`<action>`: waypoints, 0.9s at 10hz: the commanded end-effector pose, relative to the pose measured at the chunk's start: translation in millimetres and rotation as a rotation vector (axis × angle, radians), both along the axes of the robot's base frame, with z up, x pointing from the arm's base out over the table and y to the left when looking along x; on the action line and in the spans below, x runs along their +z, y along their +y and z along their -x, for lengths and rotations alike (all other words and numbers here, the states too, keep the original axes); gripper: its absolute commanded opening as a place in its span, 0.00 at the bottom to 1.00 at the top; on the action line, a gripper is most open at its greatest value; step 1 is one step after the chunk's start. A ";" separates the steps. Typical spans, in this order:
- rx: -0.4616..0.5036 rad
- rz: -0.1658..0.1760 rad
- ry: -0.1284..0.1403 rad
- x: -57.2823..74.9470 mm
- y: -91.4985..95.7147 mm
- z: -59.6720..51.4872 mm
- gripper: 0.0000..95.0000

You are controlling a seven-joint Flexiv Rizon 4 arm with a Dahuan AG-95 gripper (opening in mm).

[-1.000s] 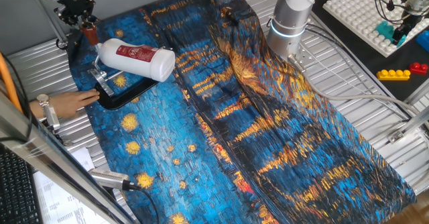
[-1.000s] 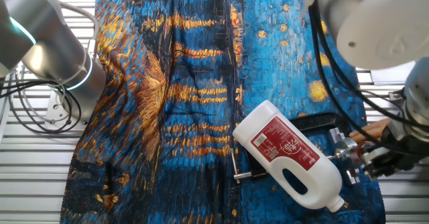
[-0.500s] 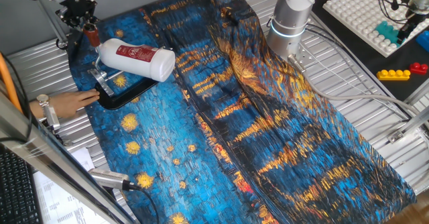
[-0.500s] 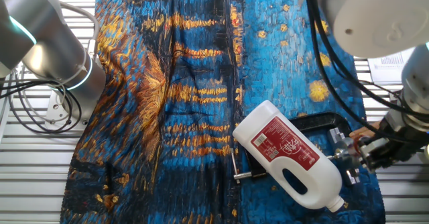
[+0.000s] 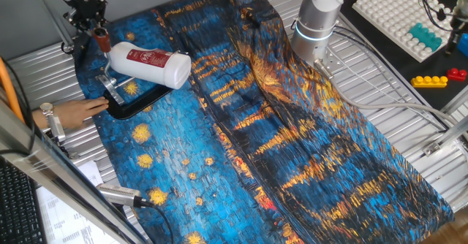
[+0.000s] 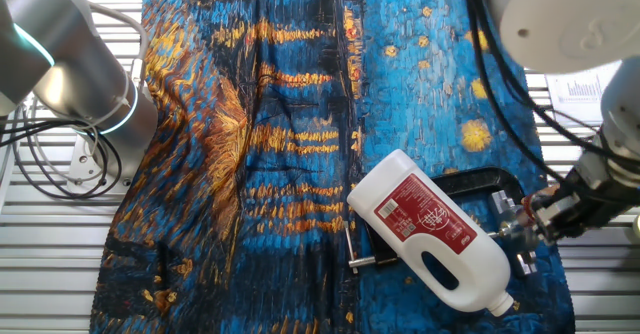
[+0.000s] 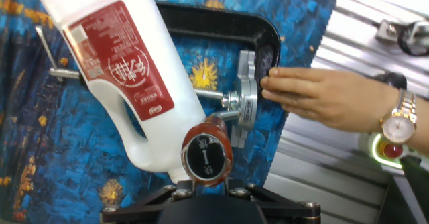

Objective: Push down the lever

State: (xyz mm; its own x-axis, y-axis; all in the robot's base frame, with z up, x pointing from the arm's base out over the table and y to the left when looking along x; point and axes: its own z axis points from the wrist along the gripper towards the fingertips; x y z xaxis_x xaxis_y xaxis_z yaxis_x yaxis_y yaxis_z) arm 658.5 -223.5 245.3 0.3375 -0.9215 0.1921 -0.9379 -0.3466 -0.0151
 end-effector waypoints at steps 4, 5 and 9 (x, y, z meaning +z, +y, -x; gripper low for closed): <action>-0.002 -0.005 0.012 -0.7 20.3 7.1 0.20; -0.008 -0.005 0.012 -1.0 23.6 8.3 0.20; -0.056 -0.036 0.024 -6.8 41.0 12.8 0.20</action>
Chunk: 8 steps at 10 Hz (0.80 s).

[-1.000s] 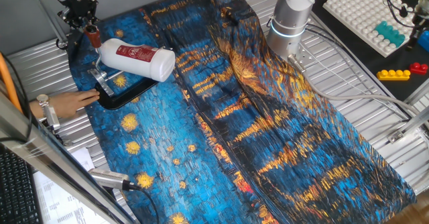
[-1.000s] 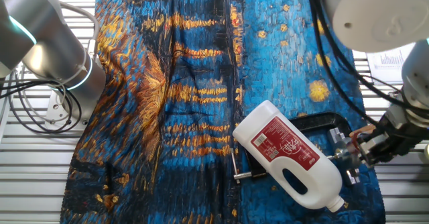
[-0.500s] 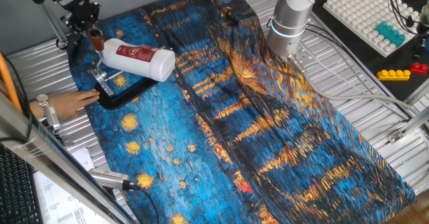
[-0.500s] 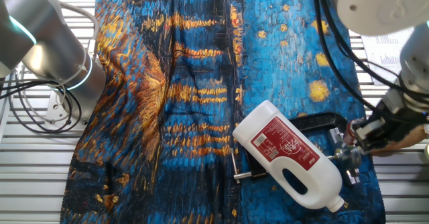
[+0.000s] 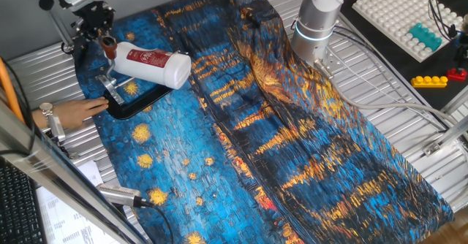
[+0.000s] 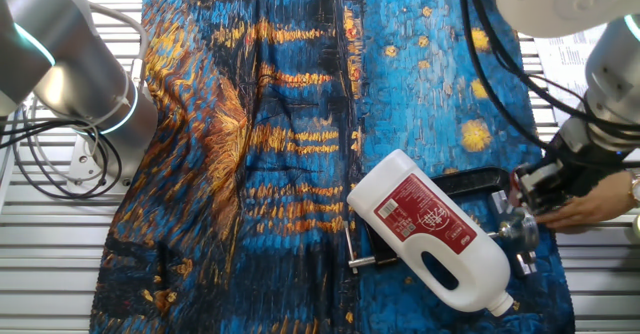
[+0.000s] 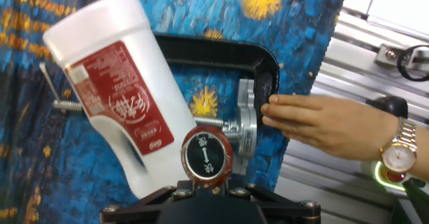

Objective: Push down the lever

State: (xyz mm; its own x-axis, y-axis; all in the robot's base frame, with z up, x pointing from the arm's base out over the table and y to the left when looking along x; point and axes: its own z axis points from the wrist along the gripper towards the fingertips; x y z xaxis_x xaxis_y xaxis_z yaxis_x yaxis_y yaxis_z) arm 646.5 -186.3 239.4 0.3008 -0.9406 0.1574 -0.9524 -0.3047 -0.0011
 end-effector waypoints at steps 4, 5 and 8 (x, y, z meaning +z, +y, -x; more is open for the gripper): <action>-0.014 -0.012 0.010 -7.4 19.5 5.0 0.20; -0.016 -0.015 0.013 -9.5 23.6 6.2 0.20; -0.040 -0.029 0.012 -15.7 34.5 9.5 0.20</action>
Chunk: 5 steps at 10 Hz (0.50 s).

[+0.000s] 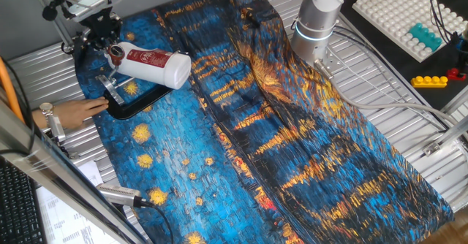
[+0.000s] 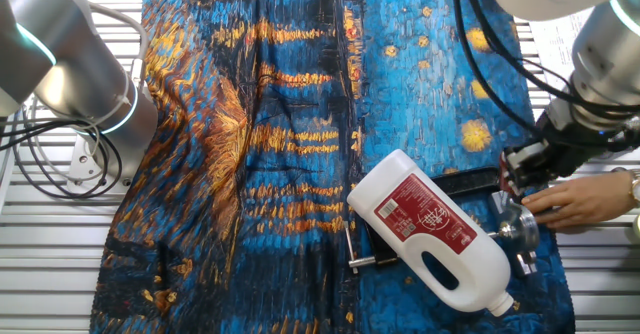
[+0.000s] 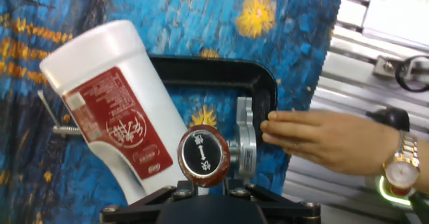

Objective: Push down the lever

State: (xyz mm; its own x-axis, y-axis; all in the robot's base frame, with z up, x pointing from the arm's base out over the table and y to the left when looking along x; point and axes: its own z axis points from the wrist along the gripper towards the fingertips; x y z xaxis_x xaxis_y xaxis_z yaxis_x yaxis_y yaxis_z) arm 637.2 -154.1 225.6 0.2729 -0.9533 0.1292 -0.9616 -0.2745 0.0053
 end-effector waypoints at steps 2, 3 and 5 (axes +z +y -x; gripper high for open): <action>-0.022 -0.028 0.006 -4.5 8.2 1.9 0.20; -0.027 -0.034 0.007 -5.6 10.9 2.5 0.20; -0.036 -0.048 0.007 -6.9 13.3 3.4 0.20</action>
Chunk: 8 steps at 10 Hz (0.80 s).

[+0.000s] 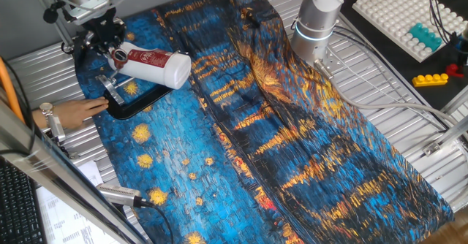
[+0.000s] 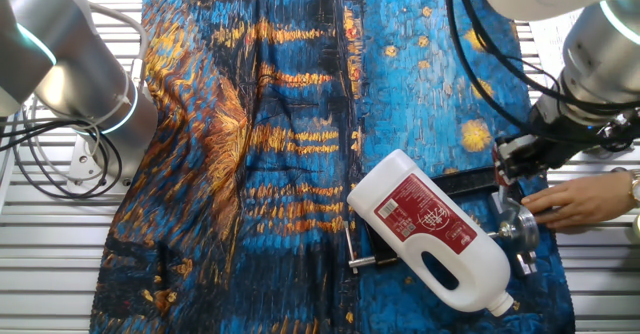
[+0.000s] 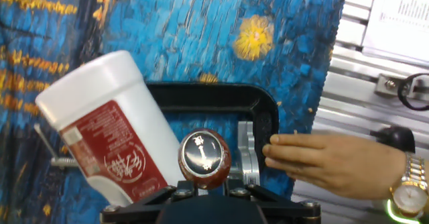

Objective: Push down the lever

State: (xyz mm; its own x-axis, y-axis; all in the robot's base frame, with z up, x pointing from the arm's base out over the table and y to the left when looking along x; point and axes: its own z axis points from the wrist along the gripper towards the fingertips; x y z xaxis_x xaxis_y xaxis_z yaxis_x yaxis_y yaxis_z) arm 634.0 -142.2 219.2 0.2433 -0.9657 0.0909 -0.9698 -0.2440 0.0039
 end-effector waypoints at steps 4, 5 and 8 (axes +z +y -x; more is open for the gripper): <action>-0.042 -0.021 -0.005 -4.8 9.8 3.4 0.20; -0.050 -0.030 -0.005 -6.1 12.3 4.5 0.20; -0.066 -0.057 -0.010 -9.8 18.5 6.5 0.20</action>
State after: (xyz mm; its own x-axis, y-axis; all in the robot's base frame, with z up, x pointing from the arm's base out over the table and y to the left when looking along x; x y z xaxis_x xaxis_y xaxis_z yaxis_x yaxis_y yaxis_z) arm 627.6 -124.0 209.0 0.1739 -0.9841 0.0372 -0.9845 -0.1746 -0.0184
